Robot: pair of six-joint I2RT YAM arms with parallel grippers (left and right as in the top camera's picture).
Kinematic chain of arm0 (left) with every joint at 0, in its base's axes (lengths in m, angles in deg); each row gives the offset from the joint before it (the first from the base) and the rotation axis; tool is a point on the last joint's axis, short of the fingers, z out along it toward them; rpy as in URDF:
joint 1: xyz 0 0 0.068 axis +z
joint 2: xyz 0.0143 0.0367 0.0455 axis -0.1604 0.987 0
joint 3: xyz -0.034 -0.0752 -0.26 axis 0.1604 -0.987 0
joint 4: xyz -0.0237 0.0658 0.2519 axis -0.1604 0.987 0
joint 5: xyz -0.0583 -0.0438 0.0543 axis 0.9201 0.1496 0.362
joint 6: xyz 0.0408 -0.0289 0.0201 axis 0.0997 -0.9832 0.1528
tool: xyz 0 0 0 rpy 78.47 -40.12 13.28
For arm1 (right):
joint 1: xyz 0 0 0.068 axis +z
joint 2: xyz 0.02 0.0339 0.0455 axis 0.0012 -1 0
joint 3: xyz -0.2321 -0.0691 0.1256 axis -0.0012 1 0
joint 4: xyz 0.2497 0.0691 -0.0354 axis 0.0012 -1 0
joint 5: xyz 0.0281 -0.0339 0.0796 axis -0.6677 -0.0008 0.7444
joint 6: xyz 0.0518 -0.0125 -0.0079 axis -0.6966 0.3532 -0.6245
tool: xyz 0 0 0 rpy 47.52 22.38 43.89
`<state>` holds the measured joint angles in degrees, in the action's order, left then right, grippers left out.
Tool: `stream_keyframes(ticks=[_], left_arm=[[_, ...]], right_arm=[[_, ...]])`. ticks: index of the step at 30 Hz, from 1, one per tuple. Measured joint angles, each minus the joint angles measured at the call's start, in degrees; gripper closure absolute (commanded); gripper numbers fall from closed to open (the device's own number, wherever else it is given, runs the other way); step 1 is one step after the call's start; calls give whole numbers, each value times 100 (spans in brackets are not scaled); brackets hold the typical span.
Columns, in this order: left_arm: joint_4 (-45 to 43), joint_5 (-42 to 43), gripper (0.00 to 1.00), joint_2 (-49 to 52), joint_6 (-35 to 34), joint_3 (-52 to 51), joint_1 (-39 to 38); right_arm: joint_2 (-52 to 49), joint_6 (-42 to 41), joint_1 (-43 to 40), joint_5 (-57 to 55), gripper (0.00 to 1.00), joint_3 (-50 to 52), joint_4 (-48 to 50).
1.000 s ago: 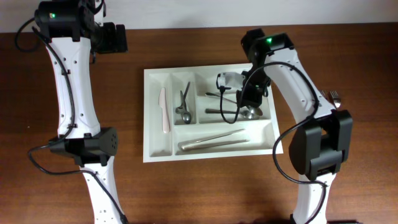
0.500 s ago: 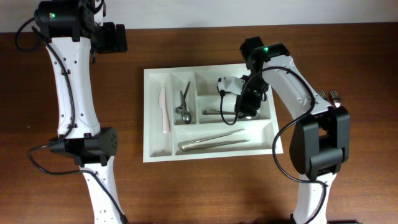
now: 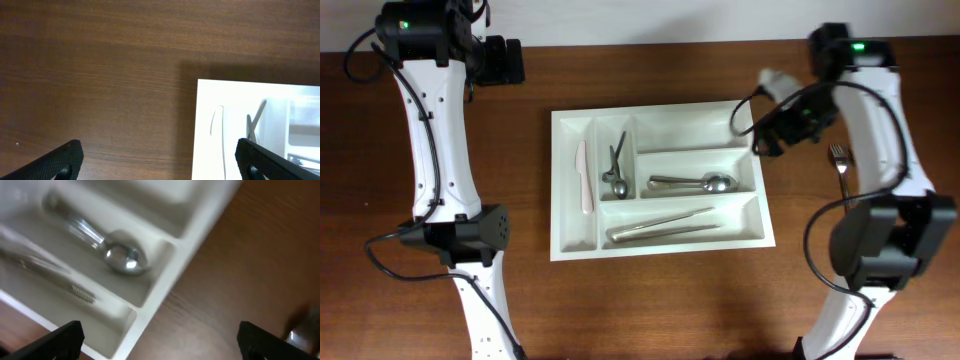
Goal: Pack container
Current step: 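Move the right gripper over the two forks and grasp one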
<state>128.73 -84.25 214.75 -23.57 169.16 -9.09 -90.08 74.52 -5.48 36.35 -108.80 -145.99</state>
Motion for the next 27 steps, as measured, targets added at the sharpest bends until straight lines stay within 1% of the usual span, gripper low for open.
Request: stream_keyframes(ticks=[2, 6, 9, 10, 15, 17, 20, 22, 27], left_arm=[[0, 0, 1, 0, 0, 0, 0], [0, 0, 1, 0, 0, 0, 0], [0, 0, 1, 2, 0, 2, 0], [0, 0, 1, 2, -2, 0, 0], [0, 0, 1, 2, 0, 0, 0], [0, 0, 1, 2, 0, 0, 0], [0, 0, 1, 2, 0, 0, 0], [-2, 0, 1, 2, -2, 0, 0], [0, 0, 1, 0, 0, 0, 0]], right_arm=[[26, -420, -264, 48, 1, -28, -2], [26, -785, -850, -39, 1, -28, -31], [26, -940, -1255, -243, 14, -22, 2], [26, -949, -1325, -295, 23, -15, 26], [26, -1036, -1523, -726, 29, 280, 452], [26, -1047, -1523, -828, 34, 518, 734], [26, -1064, -1523, -949, 36, 890, 1110], [26, -1154, -1523, -1209, 36, 1375, 1587], [24, -1207, -1530, -1440, 36, 2124, 2223]])
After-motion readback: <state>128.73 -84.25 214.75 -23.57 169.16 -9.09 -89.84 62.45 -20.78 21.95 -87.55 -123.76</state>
